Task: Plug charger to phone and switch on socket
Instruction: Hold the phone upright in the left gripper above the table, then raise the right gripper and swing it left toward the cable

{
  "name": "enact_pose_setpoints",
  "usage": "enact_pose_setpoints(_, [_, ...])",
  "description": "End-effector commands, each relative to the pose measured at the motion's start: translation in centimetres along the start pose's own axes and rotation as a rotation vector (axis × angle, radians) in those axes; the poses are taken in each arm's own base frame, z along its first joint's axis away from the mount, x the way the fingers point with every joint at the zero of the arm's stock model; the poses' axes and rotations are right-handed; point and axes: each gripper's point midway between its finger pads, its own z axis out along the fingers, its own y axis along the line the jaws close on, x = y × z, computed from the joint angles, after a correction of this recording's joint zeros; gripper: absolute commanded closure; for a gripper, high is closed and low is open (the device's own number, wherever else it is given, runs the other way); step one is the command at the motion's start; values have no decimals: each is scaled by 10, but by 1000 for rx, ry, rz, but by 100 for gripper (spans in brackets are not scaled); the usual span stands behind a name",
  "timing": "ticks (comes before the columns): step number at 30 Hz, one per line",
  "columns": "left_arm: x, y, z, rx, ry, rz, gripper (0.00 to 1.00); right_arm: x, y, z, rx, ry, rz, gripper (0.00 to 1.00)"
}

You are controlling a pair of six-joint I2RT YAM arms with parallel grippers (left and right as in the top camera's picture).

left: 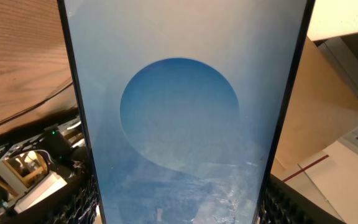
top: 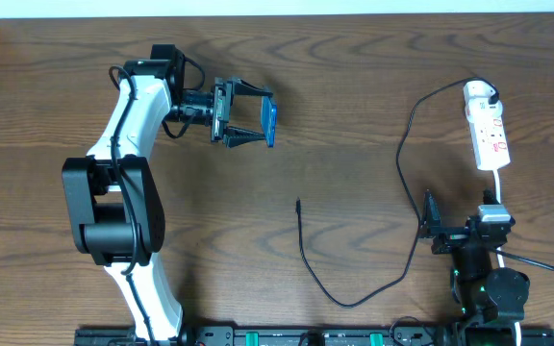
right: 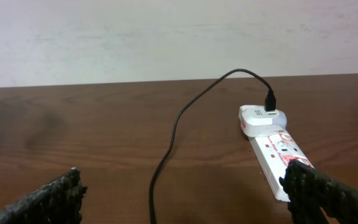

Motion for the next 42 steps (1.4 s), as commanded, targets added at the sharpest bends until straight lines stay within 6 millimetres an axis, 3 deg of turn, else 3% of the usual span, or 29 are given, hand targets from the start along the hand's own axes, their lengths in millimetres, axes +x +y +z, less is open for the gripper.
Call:
enact_pose_setpoints(1, [17,-11,-4,35,23,45,93,0,6,0,-25,-1,-13,1])
enact_pose_setpoints(26, [17,-11,-4,35,23,45,93,0,4,0,-13,-3,-13,1])
enact_pose_setpoints(42, [16,-11,-4,34,21,47,93,-26,11,-3,-61,-87,242,1])
